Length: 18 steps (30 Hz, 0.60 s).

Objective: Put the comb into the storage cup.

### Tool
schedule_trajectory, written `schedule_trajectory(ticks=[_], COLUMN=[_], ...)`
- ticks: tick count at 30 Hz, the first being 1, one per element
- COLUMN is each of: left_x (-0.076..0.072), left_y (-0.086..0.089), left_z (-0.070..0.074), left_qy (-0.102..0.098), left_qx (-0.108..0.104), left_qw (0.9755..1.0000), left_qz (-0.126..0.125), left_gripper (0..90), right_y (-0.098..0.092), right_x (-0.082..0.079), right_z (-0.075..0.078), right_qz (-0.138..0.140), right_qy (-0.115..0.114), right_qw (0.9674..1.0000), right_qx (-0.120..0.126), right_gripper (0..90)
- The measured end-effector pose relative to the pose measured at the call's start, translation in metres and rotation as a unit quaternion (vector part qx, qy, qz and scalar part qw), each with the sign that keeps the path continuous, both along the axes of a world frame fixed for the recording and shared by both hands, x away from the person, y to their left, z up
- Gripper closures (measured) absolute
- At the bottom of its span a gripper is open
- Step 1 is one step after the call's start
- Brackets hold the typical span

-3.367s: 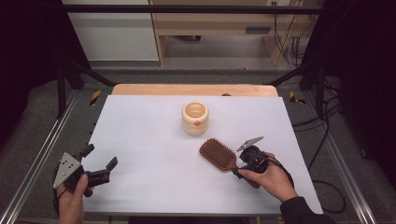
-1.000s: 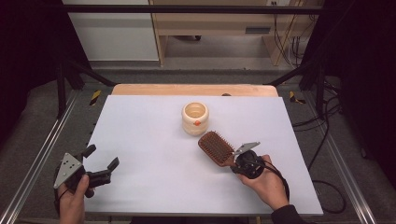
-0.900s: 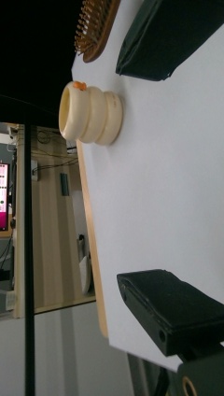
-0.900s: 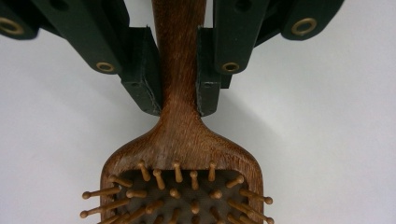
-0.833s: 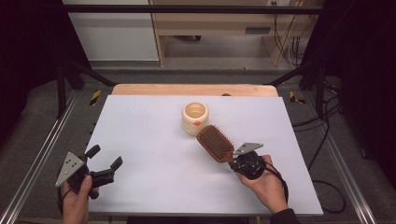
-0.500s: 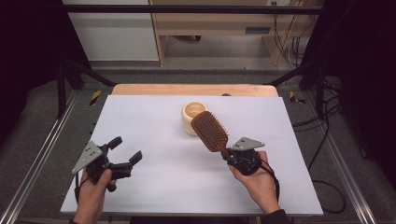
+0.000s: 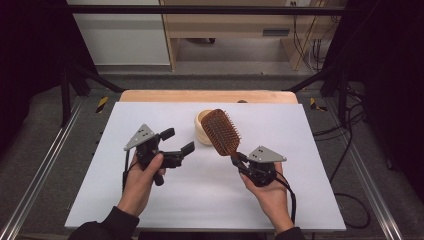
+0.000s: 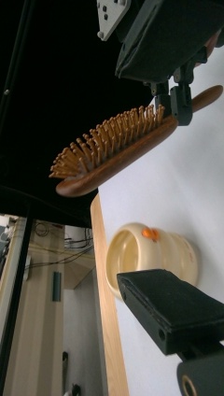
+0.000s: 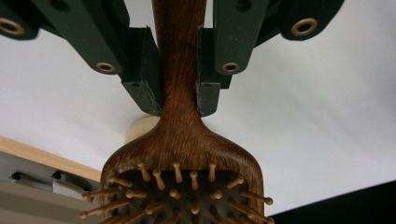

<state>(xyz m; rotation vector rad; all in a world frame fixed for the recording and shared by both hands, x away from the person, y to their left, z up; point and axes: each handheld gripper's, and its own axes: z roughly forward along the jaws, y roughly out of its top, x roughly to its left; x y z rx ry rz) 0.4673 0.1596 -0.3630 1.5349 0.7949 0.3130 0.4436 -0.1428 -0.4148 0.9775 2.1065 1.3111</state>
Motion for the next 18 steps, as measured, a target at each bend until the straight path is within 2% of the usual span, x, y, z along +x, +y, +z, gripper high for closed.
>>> schedule_trajectory(ticks=[4, 7, 9, 18], left_x=[0.006, 0.008, 0.011, 0.014], left_y=[-0.021, -0.032, -0.038, -0.050], left_z=[0.002, 0.005, 0.007, 0.006], left_qy=[0.010, 0.013, 0.010, 0.018], left_qx=[0.004, -0.002, 0.003, 0.002], left_qw=[0.9999, 0.9997, 0.9997, 0.9993], left_qz=[-0.012, -0.021, -0.024, -0.033], left_gripper=[3.3, 3.3, 3.3, 3.2], right_y=[0.000, 0.002, 0.003, 0.003], right_x=[-0.003, -0.004, -0.004, -0.003], right_z=[0.002, 0.004, 0.004, 0.004], right_qz=[-0.004, -0.003, 0.000, -0.004], right_qy=[-0.013, -0.021, -0.023, -0.024], right_qw=[0.9999, 0.9997, 0.9996, 0.9995], right_qx=[0.009, 0.015, 0.015, 0.018], right_gripper=[72.7, 72.6, 72.6, 72.6])
